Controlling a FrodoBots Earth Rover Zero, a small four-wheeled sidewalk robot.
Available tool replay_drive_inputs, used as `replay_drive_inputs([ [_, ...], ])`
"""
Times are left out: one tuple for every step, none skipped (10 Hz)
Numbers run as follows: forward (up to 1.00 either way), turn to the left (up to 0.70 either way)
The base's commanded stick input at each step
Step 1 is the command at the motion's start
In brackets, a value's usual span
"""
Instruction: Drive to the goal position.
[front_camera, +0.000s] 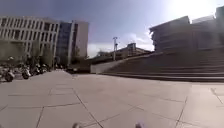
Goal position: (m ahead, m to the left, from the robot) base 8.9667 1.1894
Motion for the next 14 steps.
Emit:
replay_drive_inputs([
  [0.7,0.22],
  [0.7,0.27],
  [0.7,0.28],
  [0.7,0.28],
  [0.7,0.27],
  [0.7,0.23],
  [0.7,0.16],
  [0.7,0.14],
  [0.7,0.14],
  [0.7,0.14],
  [0.7,0.14],
  [0.7,0.14],
  [0.7,0.14],
  [0.7,0.14],
])
